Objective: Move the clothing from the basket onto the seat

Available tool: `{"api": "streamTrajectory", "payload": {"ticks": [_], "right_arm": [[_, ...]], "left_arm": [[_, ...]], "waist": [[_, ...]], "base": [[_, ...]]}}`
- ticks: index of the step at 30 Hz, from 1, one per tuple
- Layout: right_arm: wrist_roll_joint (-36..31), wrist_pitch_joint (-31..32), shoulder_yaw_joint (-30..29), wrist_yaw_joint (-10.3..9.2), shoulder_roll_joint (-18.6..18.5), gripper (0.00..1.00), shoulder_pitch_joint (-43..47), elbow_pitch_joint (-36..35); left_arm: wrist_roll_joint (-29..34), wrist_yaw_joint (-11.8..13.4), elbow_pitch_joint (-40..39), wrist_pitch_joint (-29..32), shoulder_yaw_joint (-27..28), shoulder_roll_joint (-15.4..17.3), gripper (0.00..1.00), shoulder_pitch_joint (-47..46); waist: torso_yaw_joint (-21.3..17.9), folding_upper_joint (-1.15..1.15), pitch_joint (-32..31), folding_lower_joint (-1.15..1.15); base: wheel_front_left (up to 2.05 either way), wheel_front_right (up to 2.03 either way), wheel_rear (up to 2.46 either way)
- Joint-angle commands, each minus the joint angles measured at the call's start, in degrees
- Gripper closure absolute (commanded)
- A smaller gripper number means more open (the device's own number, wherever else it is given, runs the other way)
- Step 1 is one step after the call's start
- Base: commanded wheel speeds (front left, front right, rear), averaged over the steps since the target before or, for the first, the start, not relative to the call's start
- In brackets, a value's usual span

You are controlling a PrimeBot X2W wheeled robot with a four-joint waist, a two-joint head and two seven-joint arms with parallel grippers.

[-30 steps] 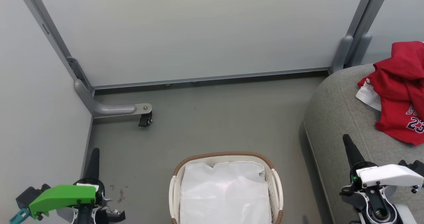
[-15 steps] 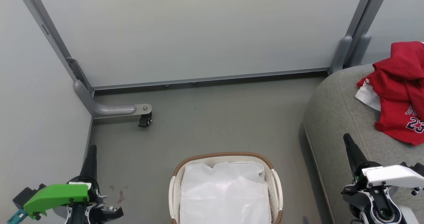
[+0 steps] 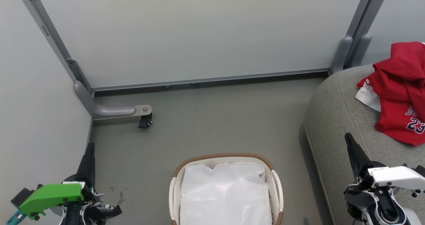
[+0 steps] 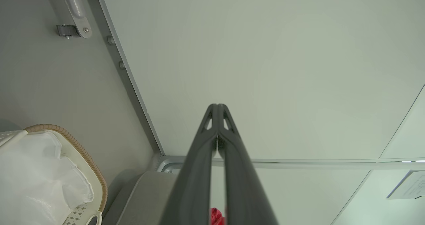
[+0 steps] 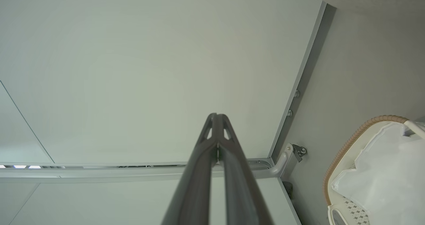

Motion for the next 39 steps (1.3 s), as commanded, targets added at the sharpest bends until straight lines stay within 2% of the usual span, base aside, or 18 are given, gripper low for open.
{"api": "streamTrajectory", "payload": {"ticks": [1, 39], "right_arm": [[1.23, 0.39, -0.21, 0.00, -0.37, 1.00, 0.62, -0.36], [2.38, 0.65, -0.26, 0.00, -0.38, 1.00, 0.71, -0.50]], "left_arm": [[-1.08, -0.34, -0.36, 0.44, 0.38, 0.26, 1.00, -0.89], [-2.09, -0.37, -0.44, 0.77, 0.54, 0.27, 1.00, -0.80]], "waist": [[-0.01, 0.00, -0.01, 0.00], [-0.03, 0.00, -0.05, 0.00]], "base": [[0.00, 0.00, 0.00], [0.00, 0.00, 0.00]]}}
